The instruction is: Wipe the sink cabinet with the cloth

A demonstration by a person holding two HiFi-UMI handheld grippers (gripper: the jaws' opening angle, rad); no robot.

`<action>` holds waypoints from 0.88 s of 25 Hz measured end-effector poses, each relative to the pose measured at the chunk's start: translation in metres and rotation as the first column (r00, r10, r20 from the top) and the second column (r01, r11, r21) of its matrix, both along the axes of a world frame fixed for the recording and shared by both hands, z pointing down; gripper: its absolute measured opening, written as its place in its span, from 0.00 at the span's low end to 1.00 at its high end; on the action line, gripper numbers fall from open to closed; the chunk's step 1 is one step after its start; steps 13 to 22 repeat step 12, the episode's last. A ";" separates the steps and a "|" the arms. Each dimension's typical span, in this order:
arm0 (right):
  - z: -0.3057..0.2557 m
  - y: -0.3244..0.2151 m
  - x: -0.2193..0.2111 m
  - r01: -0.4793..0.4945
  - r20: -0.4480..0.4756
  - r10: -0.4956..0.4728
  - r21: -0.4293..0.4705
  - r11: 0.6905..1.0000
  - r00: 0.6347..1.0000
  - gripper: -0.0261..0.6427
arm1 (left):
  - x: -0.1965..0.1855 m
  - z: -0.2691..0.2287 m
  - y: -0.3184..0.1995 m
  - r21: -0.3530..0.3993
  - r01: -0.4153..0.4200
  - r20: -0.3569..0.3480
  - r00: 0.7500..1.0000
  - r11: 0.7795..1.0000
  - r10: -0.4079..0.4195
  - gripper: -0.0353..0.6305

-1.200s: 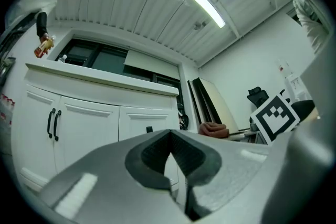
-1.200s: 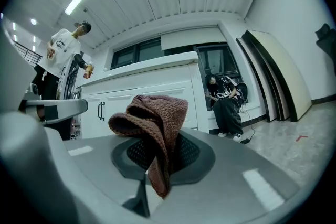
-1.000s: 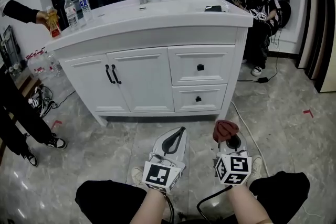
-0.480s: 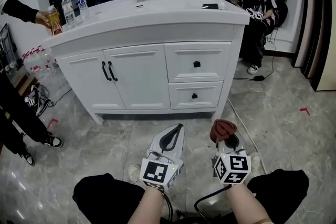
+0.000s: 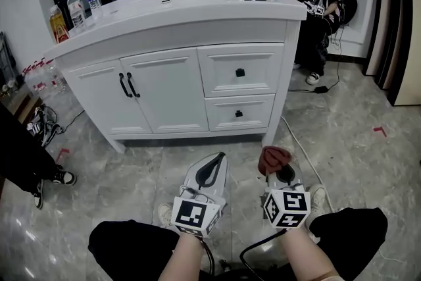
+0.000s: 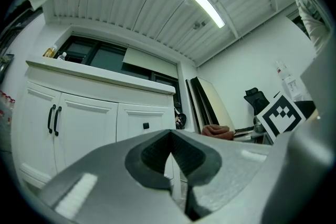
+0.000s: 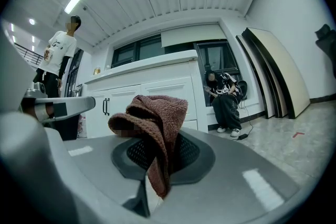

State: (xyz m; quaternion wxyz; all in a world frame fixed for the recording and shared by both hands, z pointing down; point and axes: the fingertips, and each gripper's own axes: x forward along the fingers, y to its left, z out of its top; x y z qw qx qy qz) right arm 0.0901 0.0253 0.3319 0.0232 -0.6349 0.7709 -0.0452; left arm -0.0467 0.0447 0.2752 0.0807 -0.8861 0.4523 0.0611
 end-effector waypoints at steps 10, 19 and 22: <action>0.001 -0.001 0.002 0.002 0.000 -0.002 -0.001 1.000 1.000 0.16 | 0.003 0.004 -0.001 -0.009 -0.004 0.007 1.000 1.000 0.004 0.05; 0.001 -0.002 0.002 0.002 0.002 -0.002 -0.002 1.000 1.000 0.16 | 0.004 0.005 -0.001 -0.011 -0.005 0.008 1.000 1.000 0.005 0.05; 0.001 -0.002 0.002 0.002 0.002 -0.002 -0.002 1.000 1.000 0.16 | 0.004 0.005 -0.001 -0.011 -0.005 0.008 1.000 1.000 0.005 0.05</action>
